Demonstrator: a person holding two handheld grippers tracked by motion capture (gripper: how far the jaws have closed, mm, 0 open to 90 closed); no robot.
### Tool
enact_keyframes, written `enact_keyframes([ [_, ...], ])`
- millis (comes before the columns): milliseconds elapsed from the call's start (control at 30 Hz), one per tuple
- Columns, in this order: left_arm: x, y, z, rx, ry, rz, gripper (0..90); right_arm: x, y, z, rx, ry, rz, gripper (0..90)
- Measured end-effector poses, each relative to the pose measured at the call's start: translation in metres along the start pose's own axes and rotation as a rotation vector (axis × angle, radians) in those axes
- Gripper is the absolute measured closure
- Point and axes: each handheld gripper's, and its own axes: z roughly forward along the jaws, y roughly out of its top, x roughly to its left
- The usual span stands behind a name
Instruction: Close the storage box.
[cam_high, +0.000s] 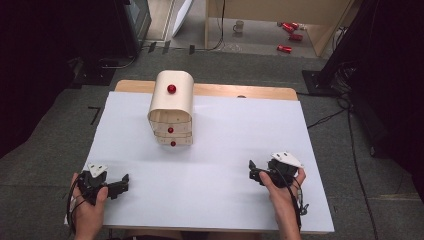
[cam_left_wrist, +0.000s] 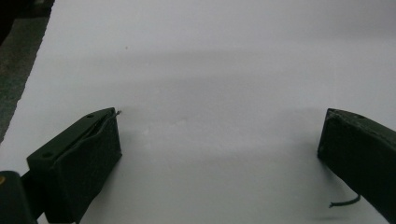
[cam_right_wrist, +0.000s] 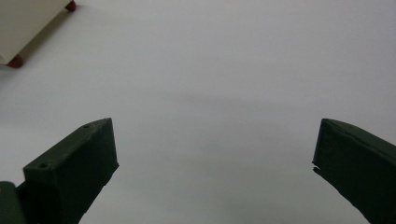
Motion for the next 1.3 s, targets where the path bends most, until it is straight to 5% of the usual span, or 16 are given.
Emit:
enact_keyframes([
  [867, 0.0, 0.0, 0.0, 0.0, 0.001, 0.001, 0.0, -0.089, -0.043, -0.03, 0.055, -0.119, 0.079, 0.0],
  [1167, 0.0, 0.0, 0.0, -0.001, 0.0, 0.001, 0.0, -0.084, -0.059, -0.018, 0.109, -0.197, 0.005, 0.0],
  [1300, 0.0, 0.0, 0.0, 0.0, 0.0, 0.001, 0.0, -0.086, -0.06, -0.017, 0.11, -0.18, 0.02, 0.0],
])
